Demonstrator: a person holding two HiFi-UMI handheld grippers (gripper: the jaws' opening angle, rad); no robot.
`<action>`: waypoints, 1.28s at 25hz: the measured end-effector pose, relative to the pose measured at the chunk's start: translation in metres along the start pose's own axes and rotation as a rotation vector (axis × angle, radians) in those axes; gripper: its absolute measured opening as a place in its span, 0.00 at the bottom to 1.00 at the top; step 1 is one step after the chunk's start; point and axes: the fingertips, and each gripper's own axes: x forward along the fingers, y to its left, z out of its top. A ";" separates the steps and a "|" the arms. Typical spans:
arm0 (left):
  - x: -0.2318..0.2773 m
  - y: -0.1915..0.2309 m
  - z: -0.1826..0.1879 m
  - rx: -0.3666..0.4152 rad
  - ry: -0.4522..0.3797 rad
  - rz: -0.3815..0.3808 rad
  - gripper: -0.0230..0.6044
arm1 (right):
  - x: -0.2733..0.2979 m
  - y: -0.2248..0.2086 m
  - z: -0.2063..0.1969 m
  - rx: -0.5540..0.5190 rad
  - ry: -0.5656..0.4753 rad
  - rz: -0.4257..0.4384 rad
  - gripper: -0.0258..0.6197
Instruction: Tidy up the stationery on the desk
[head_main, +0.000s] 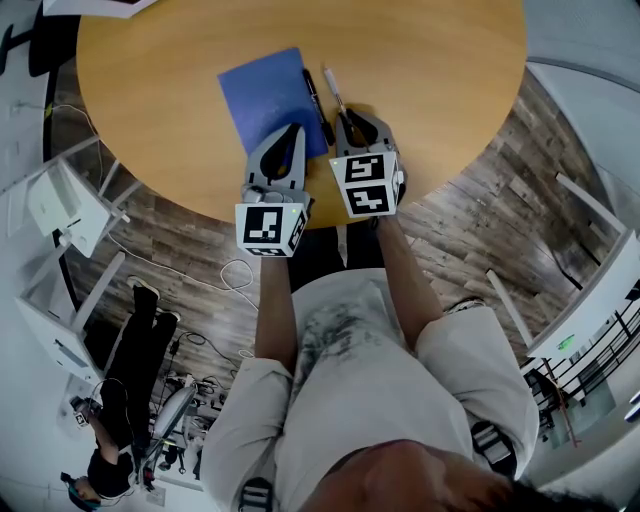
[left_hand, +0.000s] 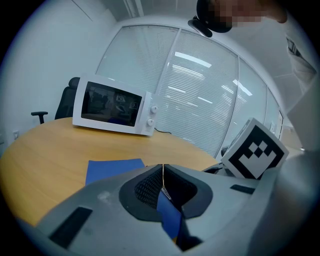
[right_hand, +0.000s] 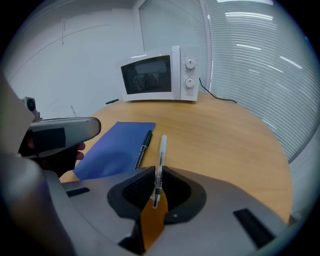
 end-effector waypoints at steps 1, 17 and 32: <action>-0.001 0.000 0.000 -0.001 0.000 0.000 0.05 | 0.000 0.001 0.000 -0.004 0.002 0.003 0.19; -0.003 0.006 -0.001 -0.014 -0.002 0.010 0.05 | -0.003 0.019 0.004 -0.057 -0.012 0.064 0.21; -0.006 0.002 0.002 -0.016 -0.012 0.027 0.05 | -0.021 0.017 0.026 -0.125 -0.113 0.081 0.20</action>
